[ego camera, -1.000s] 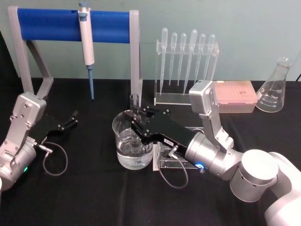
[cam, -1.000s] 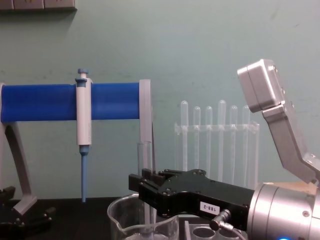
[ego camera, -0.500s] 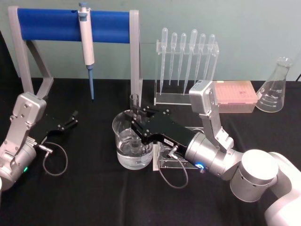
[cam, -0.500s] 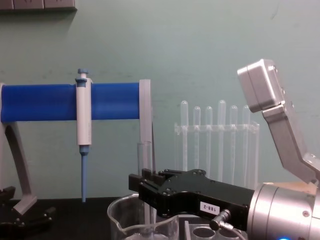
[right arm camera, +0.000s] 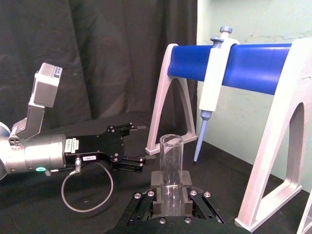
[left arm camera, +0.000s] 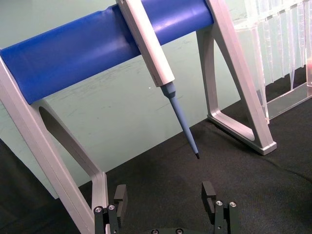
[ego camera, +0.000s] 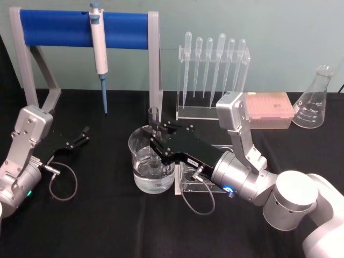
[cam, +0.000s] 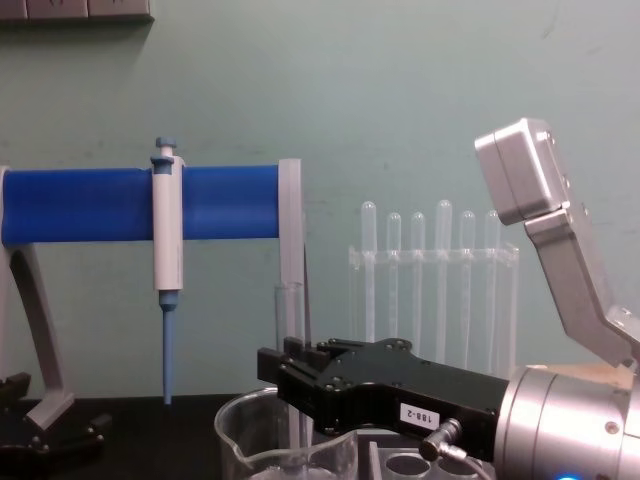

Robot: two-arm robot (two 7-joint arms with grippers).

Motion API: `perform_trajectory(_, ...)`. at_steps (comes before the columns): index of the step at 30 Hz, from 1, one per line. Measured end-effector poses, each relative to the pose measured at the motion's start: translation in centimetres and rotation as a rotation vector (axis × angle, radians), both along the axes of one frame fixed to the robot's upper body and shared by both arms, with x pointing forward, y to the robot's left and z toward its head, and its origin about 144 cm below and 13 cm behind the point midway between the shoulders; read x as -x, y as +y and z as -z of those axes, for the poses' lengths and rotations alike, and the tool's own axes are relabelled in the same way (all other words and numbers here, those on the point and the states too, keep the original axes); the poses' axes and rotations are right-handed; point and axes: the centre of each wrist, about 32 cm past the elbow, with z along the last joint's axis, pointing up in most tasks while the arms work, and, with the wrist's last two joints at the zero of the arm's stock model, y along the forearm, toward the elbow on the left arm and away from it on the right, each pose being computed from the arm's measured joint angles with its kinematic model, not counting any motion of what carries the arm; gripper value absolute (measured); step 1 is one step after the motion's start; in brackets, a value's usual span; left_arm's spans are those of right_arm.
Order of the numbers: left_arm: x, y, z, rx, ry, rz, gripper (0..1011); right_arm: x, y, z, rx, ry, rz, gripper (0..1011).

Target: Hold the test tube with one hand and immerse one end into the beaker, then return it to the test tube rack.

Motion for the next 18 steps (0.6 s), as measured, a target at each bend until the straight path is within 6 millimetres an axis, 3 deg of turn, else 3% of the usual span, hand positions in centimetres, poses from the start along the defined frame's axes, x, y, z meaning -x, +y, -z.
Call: perform_trajectory(18,0.0,0.0,0.0,0.0,0.0,0.0,1000,0.0,0.0,0.0,0.0,0.0,0.0,226)
